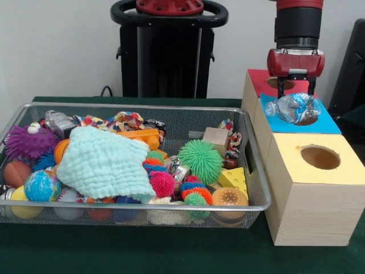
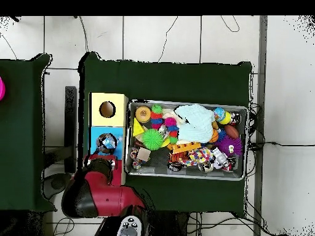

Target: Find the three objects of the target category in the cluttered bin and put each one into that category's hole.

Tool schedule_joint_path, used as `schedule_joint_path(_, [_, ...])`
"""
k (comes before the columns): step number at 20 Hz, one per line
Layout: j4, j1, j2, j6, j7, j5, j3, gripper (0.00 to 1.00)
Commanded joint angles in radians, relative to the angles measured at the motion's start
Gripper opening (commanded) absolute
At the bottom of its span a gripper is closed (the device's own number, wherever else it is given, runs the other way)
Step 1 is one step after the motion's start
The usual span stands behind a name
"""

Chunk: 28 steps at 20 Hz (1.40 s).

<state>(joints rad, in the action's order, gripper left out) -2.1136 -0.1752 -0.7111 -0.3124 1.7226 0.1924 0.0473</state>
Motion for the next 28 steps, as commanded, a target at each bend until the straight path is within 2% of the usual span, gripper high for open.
schedule_joint_path(1, [-0.030,-0.018,-0.025,0.131,0.216,0.058,-0.030,1.00])
schedule_joint_path(5, [-0.028,-0.034,-0.032,0.165,0.199,0.063,-0.008,1.00])
schedule_joint_path(12, [0.004,-0.116,-0.038,0.290,0.146,0.079,0.112,1.00])
schedule_joint_path(22, [0.027,-0.149,-0.038,0.356,0.141,0.039,0.189,1.00])
schedule_joint_path(28, [0.073,-0.134,-0.106,0.432,0.132,0.032,0.166,1.00])
